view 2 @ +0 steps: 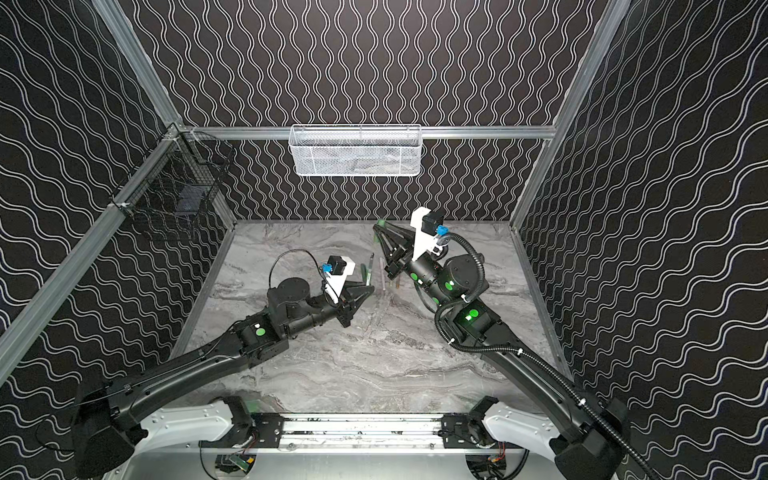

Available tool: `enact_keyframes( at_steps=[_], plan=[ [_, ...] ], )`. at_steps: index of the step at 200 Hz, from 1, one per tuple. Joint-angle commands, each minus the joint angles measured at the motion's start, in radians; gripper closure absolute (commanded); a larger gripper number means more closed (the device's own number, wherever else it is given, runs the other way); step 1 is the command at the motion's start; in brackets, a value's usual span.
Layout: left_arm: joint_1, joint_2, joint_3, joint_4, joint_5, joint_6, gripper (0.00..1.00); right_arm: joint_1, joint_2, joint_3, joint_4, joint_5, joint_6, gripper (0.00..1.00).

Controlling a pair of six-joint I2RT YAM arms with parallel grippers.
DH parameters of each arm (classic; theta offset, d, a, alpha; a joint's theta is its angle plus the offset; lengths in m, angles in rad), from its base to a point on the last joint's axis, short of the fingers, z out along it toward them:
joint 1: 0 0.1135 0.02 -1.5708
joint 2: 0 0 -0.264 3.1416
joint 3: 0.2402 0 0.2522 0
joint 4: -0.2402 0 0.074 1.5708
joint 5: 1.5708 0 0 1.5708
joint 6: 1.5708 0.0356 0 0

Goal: Insert the pens into the pen caps
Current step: 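Carry the green cap above the pen nib held by the left gripper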

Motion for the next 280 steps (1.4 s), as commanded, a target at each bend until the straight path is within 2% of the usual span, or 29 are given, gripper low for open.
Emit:
enact_keyframes(
  at_steps=[1,39,105,280],
  plan=[
    [-0.002,0.002,0.012,0.03,0.005,0.005,1.0,0.002,0.005,0.013,0.023,-0.007,0.007,0.89],
    [-0.004,-0.001,0.013,0.028,0.001,0.01,1.0,0.002,0.024,0.019,0.019,-0.025,0.017,0.89],
    [-0.006,-0.004,0.01,0.031,-0.007,0.012,1.0,0.003,-0.017,-0.084,0.028,-0.035,0.079,0.89],
    [-0.009,-0.019,0.004,0.033,-0.031,0.022,1.0,0.004,-0.006,-0.117,-0.014,-0.097,0.173,0.87]
  ],
)
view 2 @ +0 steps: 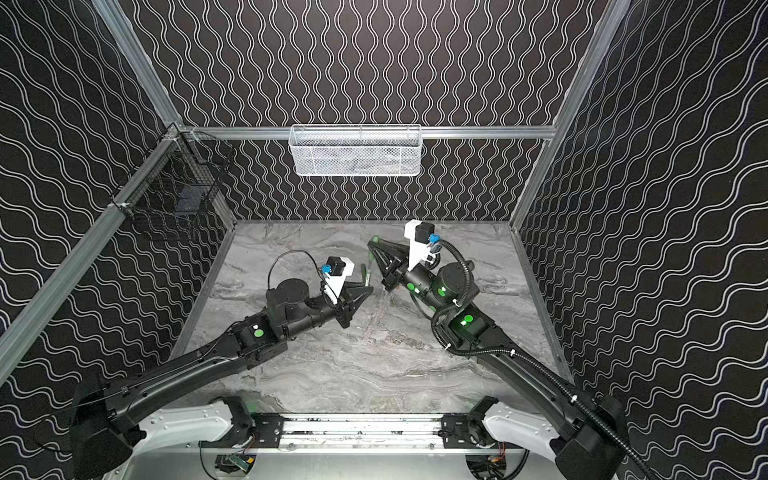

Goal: Insert the pens into the pen caps
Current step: 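Carry the green cap above the pen nib held by the left gripper, then lower the green cap onto the pen nib with the right gripper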

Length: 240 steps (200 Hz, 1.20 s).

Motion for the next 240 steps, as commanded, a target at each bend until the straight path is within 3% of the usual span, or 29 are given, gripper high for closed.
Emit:
enact_keyframes(
  at_steps=[1,65,96,159,199,240],
  plan=[
    [-0.002,-0.005,0.004,0.044,-0.012,0.019,1.0,0.001,-0.004,-0.005,-0.016,-0.023,0.034,0.87],
    [-0.002,-0.002,0.004,0.043,-0.015,0.019,1.0,0.0,-0.02,-0.033,-0.018,-0.035,0.044,0.85],
    [-0.003,0.003,0.005,0.037,-0.021,0.024,1.0,0.002,-0.04,-0.037,-0.063,-0.036,0.031,0.68],
    [-0.004,0.02,0.017,0.016,-0.08,0.094,1.0,0.0,-0.119,-0.008,-0.225,0.052,-0.025,0.54],
    [-0.003,0.022,0.01,0.03,-0.136,0.199,1.0,-0.001,-0.1,0.087,-0.371,0.112,-0.049,0.57],
    [-0.003,0.021,-0.004,0.051,-0.193,0.269,1.0,-0.009,-0.008,0.244,-0.515,0.014,-0.048,0.66]
  ],
)
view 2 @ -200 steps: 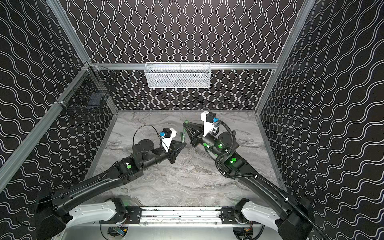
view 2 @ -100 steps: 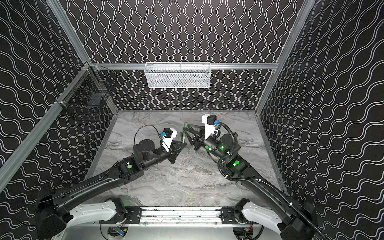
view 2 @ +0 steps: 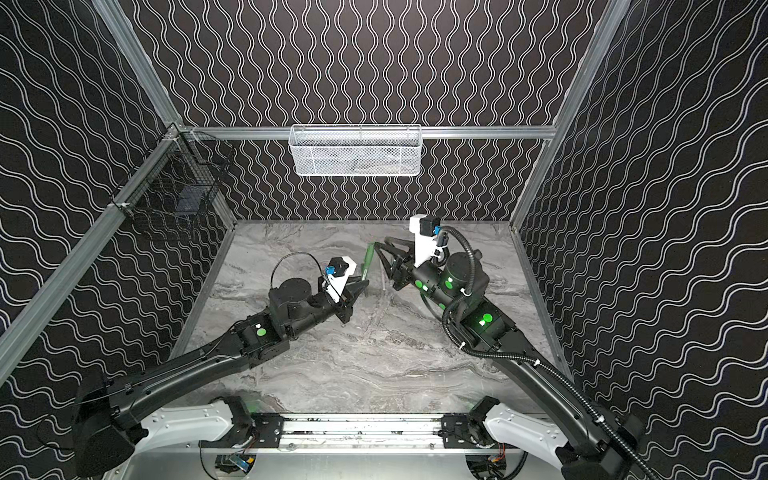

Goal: Insert the pens into the pen caps
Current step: 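Lower the green cap onto the pen nib with the right gripper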

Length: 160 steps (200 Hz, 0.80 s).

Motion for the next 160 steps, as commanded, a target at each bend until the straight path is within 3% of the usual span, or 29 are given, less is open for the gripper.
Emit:
enact_keyframes(
  at_steps=[1,60,126,160],
  plan=[
    [-0.001,0.002,-0.008,0.044,-0.049,0.073,1.0,-0.004,0.034,0.051,-0.104,-0.064,-0.008,0.66],
    [-0.001,-0.01,-0.01,0.044,-0.039,0.073,1.0,-0.012,0.078,0.065,-0.102,-0.132,0.037,0.68],
    [-0.001,-0.018,-0.005,0.041,-0.017,0.055,1.0,-0.011,0.101,0.039,-0.055,-0.251,0.072,0.92],
    [0.0,-0.015,0.029,0.027,-0.009,0.019,1.0,-0.011,0.098,0.018,-0.06,-0.251,0.059,0.95]
  ],
)
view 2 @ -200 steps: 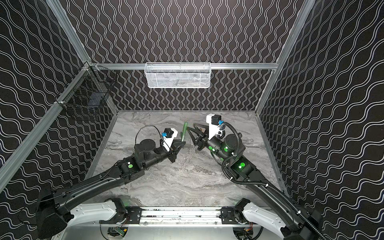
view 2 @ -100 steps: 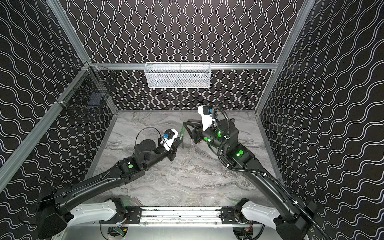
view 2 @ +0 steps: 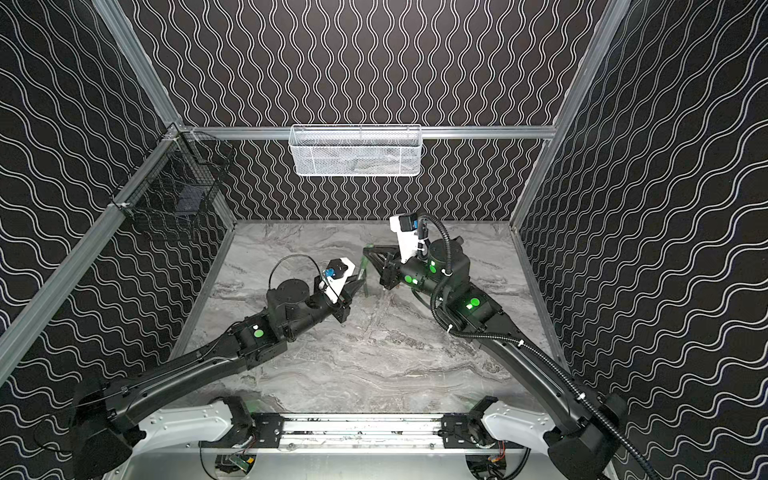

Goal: Insert the pens into the pen caps
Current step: 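Lower the green cap onto the pen nib with the right gripper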

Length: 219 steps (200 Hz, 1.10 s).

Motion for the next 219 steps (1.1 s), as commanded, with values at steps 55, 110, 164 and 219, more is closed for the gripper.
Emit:
enact_keyframes(
  at_steps=[55,110,164,219],
  plan=[
    [0.001,0.015,0.151,-0.002,0.032,-0.065,1.0,0.004,0.005,-0.029,-0.014,-0.059,-0.006,0.96],
    [0.001,0.007,0.237,0.034,0.023,-0.083,1.0,0.005,-0.006,-0.077,-0.007,-0.057,-0.01,0.97],
    [0.001,0.035,0.3,0.068,0.044,-0.096,1.0,0.004,0.001,-0.121,-0.004,-0.059,-0.012,0.97],
    [0.0,0.058,0.338,0.094,0.048,-0.097,1.0,0.004,0.005,-0.185,0.017,-0.051,-0.009,0.96]
  ],
)
